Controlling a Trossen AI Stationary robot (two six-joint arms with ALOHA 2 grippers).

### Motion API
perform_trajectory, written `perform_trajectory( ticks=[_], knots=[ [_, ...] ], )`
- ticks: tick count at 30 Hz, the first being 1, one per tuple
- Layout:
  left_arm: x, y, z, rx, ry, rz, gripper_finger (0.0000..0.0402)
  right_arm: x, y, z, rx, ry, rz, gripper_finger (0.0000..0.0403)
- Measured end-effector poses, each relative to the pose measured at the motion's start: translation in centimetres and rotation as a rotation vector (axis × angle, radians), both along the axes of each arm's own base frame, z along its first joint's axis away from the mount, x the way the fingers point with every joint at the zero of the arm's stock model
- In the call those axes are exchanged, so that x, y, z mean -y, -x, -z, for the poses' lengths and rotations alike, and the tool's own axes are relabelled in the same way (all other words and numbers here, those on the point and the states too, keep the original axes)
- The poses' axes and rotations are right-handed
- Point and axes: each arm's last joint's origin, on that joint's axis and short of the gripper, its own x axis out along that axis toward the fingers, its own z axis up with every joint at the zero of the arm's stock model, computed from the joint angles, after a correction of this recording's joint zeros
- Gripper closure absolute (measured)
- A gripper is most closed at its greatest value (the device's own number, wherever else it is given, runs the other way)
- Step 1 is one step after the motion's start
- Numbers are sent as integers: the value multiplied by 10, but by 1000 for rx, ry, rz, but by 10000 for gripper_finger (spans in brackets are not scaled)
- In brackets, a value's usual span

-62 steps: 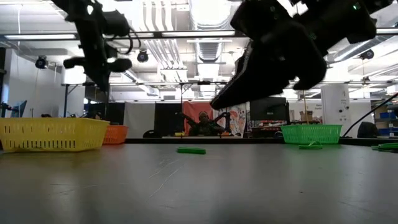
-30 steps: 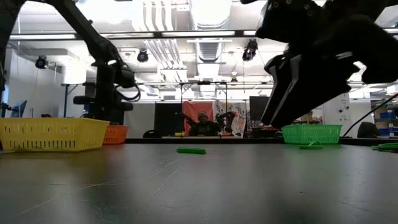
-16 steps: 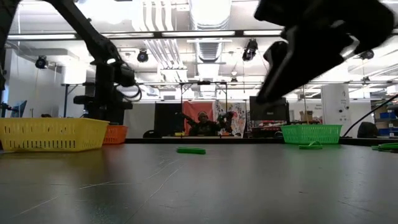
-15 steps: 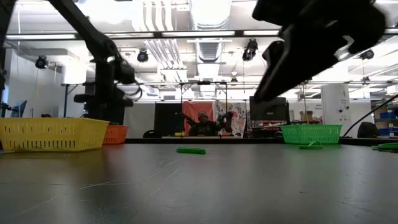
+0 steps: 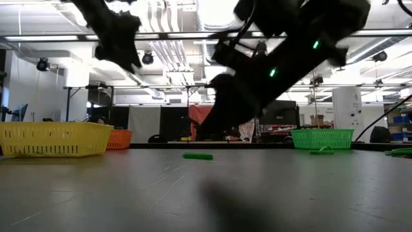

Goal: Sort rubber bands into baskets
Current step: Put the green rubber band into the green bin

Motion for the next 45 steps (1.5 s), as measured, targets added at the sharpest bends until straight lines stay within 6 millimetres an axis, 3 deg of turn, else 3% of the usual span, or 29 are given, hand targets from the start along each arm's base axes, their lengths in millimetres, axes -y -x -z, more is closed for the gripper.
perform_trajectory(
  ticks=[3,6,13,17,22,27,29,34,37,42,45],
  knots=[
    [46,2,5,96,-96,134,198,13,-6,11,19,-17,56,183],
    [78,6,17,183,-177,227,200,25,-14,20,67,-65,62,183],
    [118,8,54,325,-220,434,201,38,-23,48,66,-81,79,186],
    [132,11,86,398,-241,528,201,39,-23,57,49,-82,99,210],
    [136,17,112,524,-264,562,201,43,-21,68,-10,-80,108,282],
    [133,23,125,528,-303,581,201,50,-17,74,-72,-67,126,369],
    [133,24,126,518,-318,591,201,53,-16,73,-87,-73,139,386],
    [134,23,128,501,-335,605,201,55,-14,43,-61,-69,158,393],
    [134,22,130,482,-364,625,201,64,-1,17,-114,10,218,393],
    [134,22,130,474,-386,639,201,99,24,-49,-102,1,390,393],
    [134,21,129,485,-386,637,201,125,50,-68,-176,-42,503,394]
  ],
)
